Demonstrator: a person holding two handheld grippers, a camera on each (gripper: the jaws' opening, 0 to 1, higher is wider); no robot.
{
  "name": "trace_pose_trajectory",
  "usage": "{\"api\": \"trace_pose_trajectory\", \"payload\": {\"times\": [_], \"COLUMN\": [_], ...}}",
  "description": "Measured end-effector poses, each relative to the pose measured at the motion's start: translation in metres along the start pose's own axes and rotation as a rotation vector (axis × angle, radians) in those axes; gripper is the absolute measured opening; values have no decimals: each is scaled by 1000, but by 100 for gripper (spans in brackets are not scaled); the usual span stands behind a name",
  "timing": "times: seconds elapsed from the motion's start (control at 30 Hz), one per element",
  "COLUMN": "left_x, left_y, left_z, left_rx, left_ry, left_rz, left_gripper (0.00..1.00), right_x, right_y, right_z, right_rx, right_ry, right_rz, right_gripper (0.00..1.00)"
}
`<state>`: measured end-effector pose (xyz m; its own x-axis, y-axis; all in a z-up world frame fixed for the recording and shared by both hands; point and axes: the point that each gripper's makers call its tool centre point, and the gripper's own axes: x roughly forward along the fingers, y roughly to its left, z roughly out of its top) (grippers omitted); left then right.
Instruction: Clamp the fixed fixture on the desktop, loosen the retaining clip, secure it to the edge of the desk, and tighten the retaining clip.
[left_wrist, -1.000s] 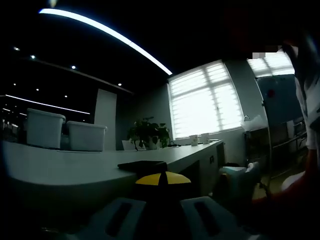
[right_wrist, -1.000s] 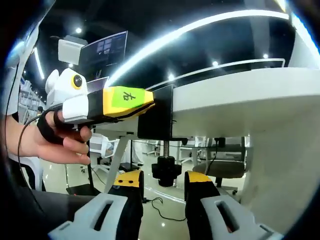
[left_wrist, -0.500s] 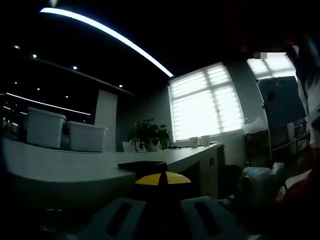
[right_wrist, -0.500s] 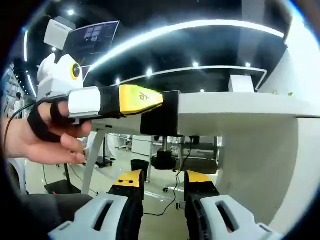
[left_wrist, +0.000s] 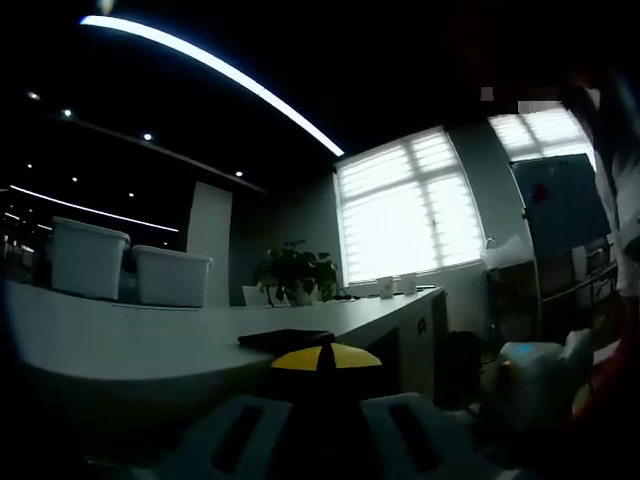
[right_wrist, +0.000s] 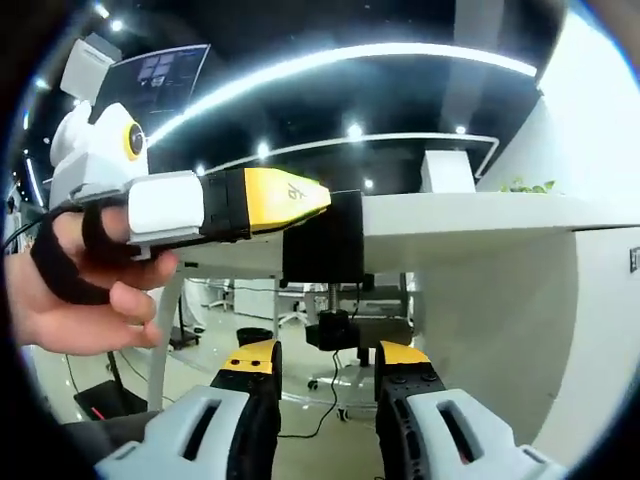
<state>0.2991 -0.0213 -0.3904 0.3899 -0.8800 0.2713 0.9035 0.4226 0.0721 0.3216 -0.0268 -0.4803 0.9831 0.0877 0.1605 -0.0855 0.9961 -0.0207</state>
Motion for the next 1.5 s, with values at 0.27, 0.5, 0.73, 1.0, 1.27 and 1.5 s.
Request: {"api": "trace_pose_trajectory", "payload": {"times": [0.27, 0.5, 0.73, 1.0, 1.27, 1.5], "left_x": [-2, -2, -1, -1, -1, 0], "left_y": [-1, -1, -1, 1, 2, 2], "left_z": [-1, 0, 1, 1, 2, 2], "left_rx": [-33, -30, -26, -27, -27, -29], "left_ry": [-12, -4, 2, 0, 0, -1], "left_rz": [-3, -9, -9, -11, -9, -6], "left_gripper": [1, 1, 1, 1, 1, 1], "right_x": [17, 25, 31, 36, 40, 40], "right_y": [-6, -6, -6, -8, -7, -6], "right_z": [-2, -3, 3, 0, -2, -1], "right_rx": [-29, -11, -11, -5, 15, 28], "right_ry": [2, 4, -8, -2, 8, -7], "right_rz": [-49, -59, -66, -79, -75, -22], "right_gripper": [35, 35, 35, 33, 29, 28]}}
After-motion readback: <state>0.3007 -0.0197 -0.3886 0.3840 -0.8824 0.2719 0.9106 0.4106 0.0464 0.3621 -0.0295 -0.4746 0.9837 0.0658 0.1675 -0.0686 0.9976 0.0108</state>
